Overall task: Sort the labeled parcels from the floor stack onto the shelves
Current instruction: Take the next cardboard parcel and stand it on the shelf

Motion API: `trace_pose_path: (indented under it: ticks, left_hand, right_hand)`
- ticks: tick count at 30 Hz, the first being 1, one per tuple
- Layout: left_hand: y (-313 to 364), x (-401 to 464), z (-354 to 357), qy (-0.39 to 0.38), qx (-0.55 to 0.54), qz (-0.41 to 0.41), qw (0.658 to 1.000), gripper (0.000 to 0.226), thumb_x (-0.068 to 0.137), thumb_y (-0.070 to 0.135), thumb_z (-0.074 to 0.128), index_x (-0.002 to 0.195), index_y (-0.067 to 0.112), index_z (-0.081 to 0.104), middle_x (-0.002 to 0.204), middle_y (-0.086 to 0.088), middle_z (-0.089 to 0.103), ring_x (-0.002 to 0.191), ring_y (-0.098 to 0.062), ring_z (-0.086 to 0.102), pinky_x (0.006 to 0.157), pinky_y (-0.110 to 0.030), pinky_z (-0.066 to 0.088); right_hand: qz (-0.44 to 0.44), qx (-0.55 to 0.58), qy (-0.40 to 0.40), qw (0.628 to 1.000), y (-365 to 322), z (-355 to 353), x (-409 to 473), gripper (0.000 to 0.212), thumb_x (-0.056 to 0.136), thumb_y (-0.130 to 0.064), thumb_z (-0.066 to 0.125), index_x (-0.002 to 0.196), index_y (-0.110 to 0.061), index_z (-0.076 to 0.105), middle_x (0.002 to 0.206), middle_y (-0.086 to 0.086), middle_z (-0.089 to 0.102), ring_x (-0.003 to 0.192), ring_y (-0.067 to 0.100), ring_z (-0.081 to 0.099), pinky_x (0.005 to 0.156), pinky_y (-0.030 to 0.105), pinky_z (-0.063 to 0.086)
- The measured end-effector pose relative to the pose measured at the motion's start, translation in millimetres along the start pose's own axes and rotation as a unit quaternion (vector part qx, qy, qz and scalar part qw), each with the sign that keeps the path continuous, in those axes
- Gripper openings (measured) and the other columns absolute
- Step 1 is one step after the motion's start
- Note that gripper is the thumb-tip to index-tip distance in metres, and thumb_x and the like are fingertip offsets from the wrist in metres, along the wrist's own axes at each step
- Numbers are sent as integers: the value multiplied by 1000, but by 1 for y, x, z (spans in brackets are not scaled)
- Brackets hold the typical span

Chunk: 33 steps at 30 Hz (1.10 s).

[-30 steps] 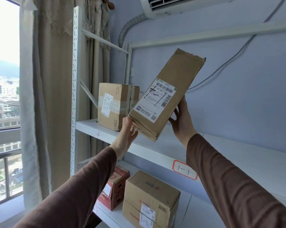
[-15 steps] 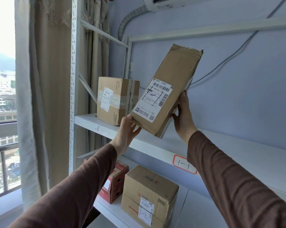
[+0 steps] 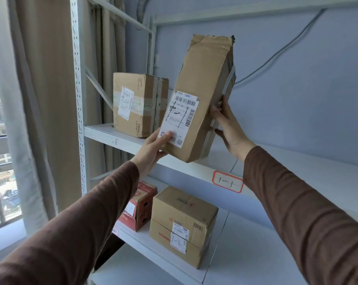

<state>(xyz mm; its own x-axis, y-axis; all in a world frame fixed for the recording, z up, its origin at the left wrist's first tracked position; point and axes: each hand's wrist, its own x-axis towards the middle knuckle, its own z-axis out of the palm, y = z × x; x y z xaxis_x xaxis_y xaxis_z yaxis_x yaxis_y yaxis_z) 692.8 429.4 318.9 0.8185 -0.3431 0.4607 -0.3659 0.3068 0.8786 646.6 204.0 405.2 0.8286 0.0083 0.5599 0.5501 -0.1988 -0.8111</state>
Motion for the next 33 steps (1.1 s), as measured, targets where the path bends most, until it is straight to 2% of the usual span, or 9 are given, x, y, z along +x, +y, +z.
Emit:
trace_pose_path:
  ticks: [3, 7, 11, 13, 16, 17, 26, 28, 33]
  left_hand:
    - [-5, 0, 0, -9, 0, -6, 1000, 43, 95, 40, 63, 135, 25, 57, 125, 2, 72, 117, -18, 65, 110, -40, 49]
    - [-16, 5, 1, -25, 32, -6, 999, 35, 104, 24, 54, 138, 25, 54, 126, 2, 71, 114, -15, 67, 101, -33, 53]
    - [-20, 12, -2, -29, 89, 17, 996, 34, 106, 18, 52, 140, 23, 51, 128, 4, 70, 116, -13, 66, 96, -26, 54]
    - [-18, 16, -1, -35, 105, 29, 993, 34, 106, 15, 51, 138, 27, 50, 128, 5, 69, 116, -9, 66, 98, -24, 52]
    - [-20, 24, -2, -46, 123, 34, 991, 37, 106, 11, 51, 138, 29, 46, 131, 3, 67, 117, -8, 66, 100, -24, 52]
    - [-22, 27, -3, -47, 126, 30, 990, 37, 106, 11, 51, 138, 29, 45, 132, 2, 67, 118, -9, 66, 103, -26, 51]
    - [-42, 73, -10, -38, 179, -15, 983, 44, 104, 11, 57, 144, 11, 38, 136, -8, 65, 123, -24, 64, 110, -46, 49]
    - [-46, 84, -10, -37, 194, -28, 980, 46, 103, 13, 58, 144, 12, 38, 133, -9, 67, 123, -27, 65, 109, -51, 49]
    - [-52, 104, -1, -32, 241, -23, 970, 47, 102, 15, 60, 144, 12, 40, 135, -7, 63, 124, -24, 62, 108, -43, 50]
  right_hand:
    - [21, -35, -60, 997, 4, 1, -10, 78, 98, -41, 65, 160, -38, 19, 144, -23, 54, 119, -15, 56, 97, 18, 46]
    - [56, -55, -70, 994, 21, 6, -20, 123, 77, -48, 84, 163, -39, -4, 160, -15, 40, 143, 4, 42, 121, 42, 36]
    - [86, -84, -64, 991, 38, 11, -24, 140, 66, -53, 93, 157, -50, -14, 159, -14, 43, 143, 11, 45, 118, 50, 39]
    - [98, -101, -51, 989, 47, 15, -24, 140, 70, -47, 92, 157, -48, -18, 159, -16, 40, 141, 12, 45, 113, 47, 46]
    - [105, -135, -37, 985, 56, 21, -24, 128, 84, -29, 84, 160, -39, -18, 156, -18, 40, 134, 9, 47, 86, 18, 49]
    - [103, -146, -32, 983, 59, 22, -22, 125, 86, -27, 83, 161, -38, -16, 157, -16, 40, 134, 10, 47, 82, 15, 47]
    - [137, -167, -13, 976, 80, 17, 7, 121, 86, -23, 81, 161, -38, -12, 161, -11, 38, 144, 16, 42, 117, 37, 38]
    - [145, -166, -8, 975, 84, 13, 13, 120, 86, -22, 81, 162, -38, -11, 162, -9, 38, 144, 16, 41, 117, 37, 38]
    - [157, -161, 16, 974, 94, 4, 22, 116, 86, -22, 80, 162, -39, -7, 159, -9, 42, 144, 17, 42, 117, 38, 39]
